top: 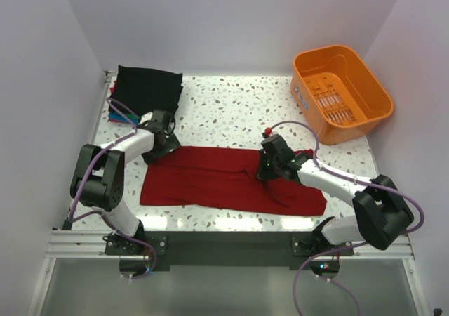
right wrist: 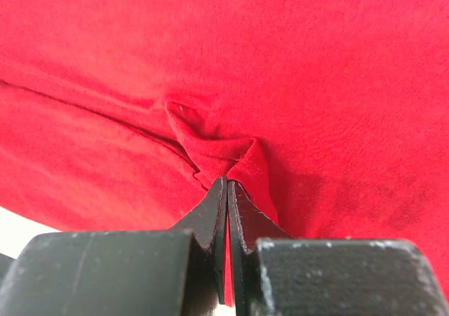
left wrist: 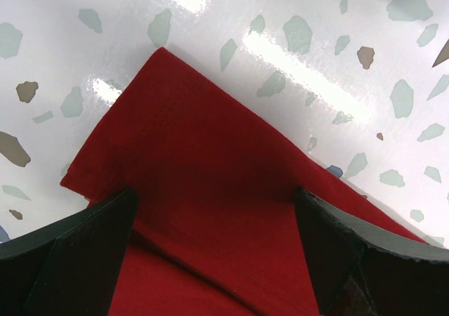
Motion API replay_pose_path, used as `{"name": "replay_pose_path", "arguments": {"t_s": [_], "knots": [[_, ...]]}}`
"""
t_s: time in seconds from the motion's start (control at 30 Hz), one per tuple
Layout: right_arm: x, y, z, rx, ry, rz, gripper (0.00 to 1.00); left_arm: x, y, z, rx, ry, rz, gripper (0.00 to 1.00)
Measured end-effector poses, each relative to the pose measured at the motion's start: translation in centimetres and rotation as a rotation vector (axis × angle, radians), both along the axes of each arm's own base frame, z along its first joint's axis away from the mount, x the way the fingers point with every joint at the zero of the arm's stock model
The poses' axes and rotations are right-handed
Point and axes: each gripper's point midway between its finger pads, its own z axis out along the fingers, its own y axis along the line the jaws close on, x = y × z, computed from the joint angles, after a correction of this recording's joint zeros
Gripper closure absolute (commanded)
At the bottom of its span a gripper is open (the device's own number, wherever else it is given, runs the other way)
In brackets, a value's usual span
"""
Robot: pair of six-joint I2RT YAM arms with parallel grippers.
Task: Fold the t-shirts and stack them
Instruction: Fold the tshirt
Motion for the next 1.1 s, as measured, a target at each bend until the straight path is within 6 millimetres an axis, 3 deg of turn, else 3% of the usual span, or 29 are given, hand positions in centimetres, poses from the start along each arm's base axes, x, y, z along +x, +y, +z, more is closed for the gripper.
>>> {"name": "replay_pose_path", "arguments": {"t_s": [0.17,0.3,0.33,0.37,0.43,0.47,0.57,0.7,0.83,0.97,1.1], "knots": [[-1.4,0.4,-0.9,0.025,0.033,0.025,1.0,0.0,0.0,0.1,0.001,0.0,0.001,0.0],[-3.7,2.5,-1.1,0.056,0.051,0.099,0.95,-0.1,0.1,0.1,0.004,0.001,0.001,0.0],[-4.4,3.2,-1.1,0.068,0.058,0.123,0.87,-0.1,0.1,0.1,0.006,0.001,0.002,0.0],[-5.3,4.0,-1.0,0.087,0.068,0.154,0.63,-0.1,0.2,0.1,0.007,0.002,0.003,0.0],[-7.1,5.4,-0.9,0.125,0.097,0.211,0.35,-0.2,0.3,0.0,0.013,0.006,0.006,0.0],[-7.8,5.7,-0.7,0.139,0.108,0.231,0.15,-0.2,0.3,0.0,0.015,0.007,0.006,0.0],[-8.6,5.9,0.5,0.163,0.098,0.254,0.06,-0.4,0.4,0.0,0.019,0.013,0.007,0.0],[-8.3,4.1,3.8,0.167,0.01,0.21,0.01,-0.5,0.4,0.4,0.017,0.01,0.006,0.0],[-5.1,0.0,6.4,0.139,-0.066,0.027,0.01,-0.1,-0.2,2.4,0.008,-0.032,-0.008,0.0],[-2.5,-5.4,4.2,0.042,-0.028,-0.186,0.01,0.8,-2.2,5.0,-0.004,-0.099,-0.058,0.0],[-2.9,-7.6,0.0,-0.049,0.095,-0.247,0.01,0.9,-4.1,5.3,-0.026,-0.112,-0.107,0.0]]}}
